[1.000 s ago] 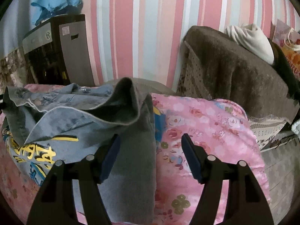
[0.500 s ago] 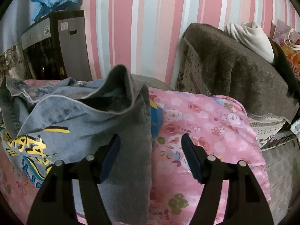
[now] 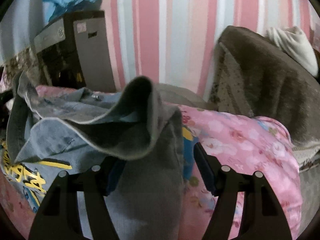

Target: Fold large clothes

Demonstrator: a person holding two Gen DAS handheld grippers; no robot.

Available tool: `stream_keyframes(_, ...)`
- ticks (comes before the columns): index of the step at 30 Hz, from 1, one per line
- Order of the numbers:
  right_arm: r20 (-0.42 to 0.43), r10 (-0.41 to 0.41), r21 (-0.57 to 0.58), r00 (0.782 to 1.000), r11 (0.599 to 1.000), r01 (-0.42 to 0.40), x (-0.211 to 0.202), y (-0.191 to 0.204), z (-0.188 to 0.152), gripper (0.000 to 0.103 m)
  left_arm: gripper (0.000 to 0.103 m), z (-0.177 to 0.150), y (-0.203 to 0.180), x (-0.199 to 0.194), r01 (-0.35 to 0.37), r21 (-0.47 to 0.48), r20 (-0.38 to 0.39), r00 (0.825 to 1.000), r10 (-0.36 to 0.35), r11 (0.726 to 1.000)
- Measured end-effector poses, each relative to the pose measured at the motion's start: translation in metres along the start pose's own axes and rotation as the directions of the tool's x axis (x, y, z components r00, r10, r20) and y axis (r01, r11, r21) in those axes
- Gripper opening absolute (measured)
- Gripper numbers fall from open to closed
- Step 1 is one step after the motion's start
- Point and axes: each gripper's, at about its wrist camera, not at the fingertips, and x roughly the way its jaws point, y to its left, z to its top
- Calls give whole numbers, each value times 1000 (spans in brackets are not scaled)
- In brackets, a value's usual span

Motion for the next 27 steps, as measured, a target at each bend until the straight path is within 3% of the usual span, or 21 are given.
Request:
stream_keyframes(1, -8, -5, -17, 1000, 1000, 5, 3, 2, 1, 68, 100, 5, 2, 5, 5, 0, -4, 1000, -5, 1000)
stream_keyframes(3, -26, -17, -56, 1000, 998, 15, 9, 6, 6, 63, 90, 11, 7, 18, 20, -11, -32, 999, -21, 1000)
stream_keyframes(5, -58, -33, -75, 998, 997, 28, 15, 8, 12, 23, 40, 16, 9, 29, 59, -17, -70, 996, -60, 998)
stream_keyframes(6, -66, -37, -87, 997, 996, 31, 18, 8, 15, 11, 34, 18, 9, 36, 55, -23, -95, 994, -57, 998)
stream_keyframes(7, -69, -36, -101, 997, 994, 29, 19, 10, 17, 7, 19, 18, 9, 40, 55, -24, -105, 993, -57, 998)
stream_keyframes(8, -66, -43, -113, 997, 993, 35, 19, 12, 17, 5, 13, 18, 9, 44, 54, -25, -111, 992, -56, 998)
stream_keyframes(11, -5, -51, -95, 999, 994, 51, 8, 12, 16, 3, 8, 13, 7, 44, 38, -31, -97, 994, -41, 999)
stream_keyframes(16, 155, -36, 102, 987, 995, 20, -30, -17, 22, 3, 6, 8, 22, 13, -17, -126, 55, 998, 25, 992)
stream_keyframes(19, 70, -76, 201, 995, 978, 61, -15, -35, 19, 3, 6, 2, 48, 12, -45, -250, 79, 995, 66, 967)
stream_keyframes(22, -68, -103, 201, 992, 973, 115, 11, -33, 9, 3, 8, -10, 78, 34, 16, -374, 0, 1000, -17, 927)
stream_keyframes(27, -94, -134, 122, 987, 982, 145, 12, -24, 12, 8, 13, -8, 61, 48, -113, -255, -88, 992, 93, 960)
